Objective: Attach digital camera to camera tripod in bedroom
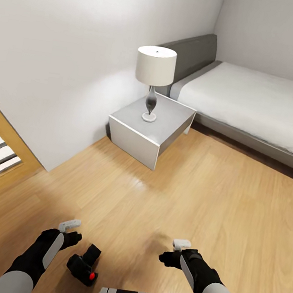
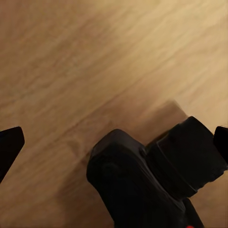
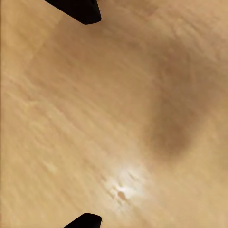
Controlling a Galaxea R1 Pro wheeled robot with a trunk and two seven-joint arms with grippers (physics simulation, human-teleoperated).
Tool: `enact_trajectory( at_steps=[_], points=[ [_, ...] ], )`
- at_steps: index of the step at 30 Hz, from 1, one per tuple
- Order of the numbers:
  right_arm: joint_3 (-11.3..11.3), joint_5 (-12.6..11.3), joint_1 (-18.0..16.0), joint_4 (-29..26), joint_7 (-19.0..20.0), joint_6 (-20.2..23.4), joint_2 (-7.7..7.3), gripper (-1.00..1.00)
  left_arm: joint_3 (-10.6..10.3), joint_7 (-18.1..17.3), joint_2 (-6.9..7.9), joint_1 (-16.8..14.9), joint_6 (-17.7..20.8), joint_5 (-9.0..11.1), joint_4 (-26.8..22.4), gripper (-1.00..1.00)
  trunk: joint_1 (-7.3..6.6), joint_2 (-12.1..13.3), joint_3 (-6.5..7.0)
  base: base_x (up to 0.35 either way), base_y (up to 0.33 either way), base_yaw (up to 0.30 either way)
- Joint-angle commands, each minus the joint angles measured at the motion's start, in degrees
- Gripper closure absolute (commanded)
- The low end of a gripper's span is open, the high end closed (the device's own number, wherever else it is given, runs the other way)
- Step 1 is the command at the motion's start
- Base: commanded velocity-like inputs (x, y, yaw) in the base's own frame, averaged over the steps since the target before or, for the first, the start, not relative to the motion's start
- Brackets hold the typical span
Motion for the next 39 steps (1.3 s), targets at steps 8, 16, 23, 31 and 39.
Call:
enact_trajectory(
  at_steps=[8, 16, 23, 31, 39],
  points=[
    [0.1, 0.2, 0.0, -0.4, 0.1, 0.3, -0.11, -1.0, -0.1, 0.5, 0.06, 0.0, 0.1, 0.5, -0.4, -1.0, 0.19, -0.1, -1.82, 0.0, 0.0, 0.0],
    [-0.1, -0.3, 0.0, -3.0, 0.1, -2.3, 0.07, -1.0, 0.8, 0.3, 2.66, 0.2, -1.2, 0.3, -0.3, -1.0, 0.2, -0.1, -1.81, 0.0, 0.0, 0.0],
    [0.1, -0.1, 0.0, -5.2, 0.3, -4.5, 0.02, -1.0, -0.8, 0.7, 4.93, 0.2, -3.4, -2.1, 1.6, -1.0, 0.2, -0.1, -1.81, 0.0, 0.0, 0.0],
    [0.2, 0.0, 0.1, -7.8, 0.4, -5.1, -0.09, -1.0, -3.1, -1.9, 7.52, 0.2, -5.9, -4.8, 4.1, -1.0, 0.2, -0.1, -1.81, 0.0, 0.0, 0.0],
    [0.2, 0.1, 0.1, -10.4, 0.4, -5.6, -0.11, -1.0, -5.0, -4.5, 10.11, 0.2, -8.5, -7.5, 6.7, -1.0, 0.2, -0.1, -1.81, 0.0, 0.0, 0.0]
  ],
)
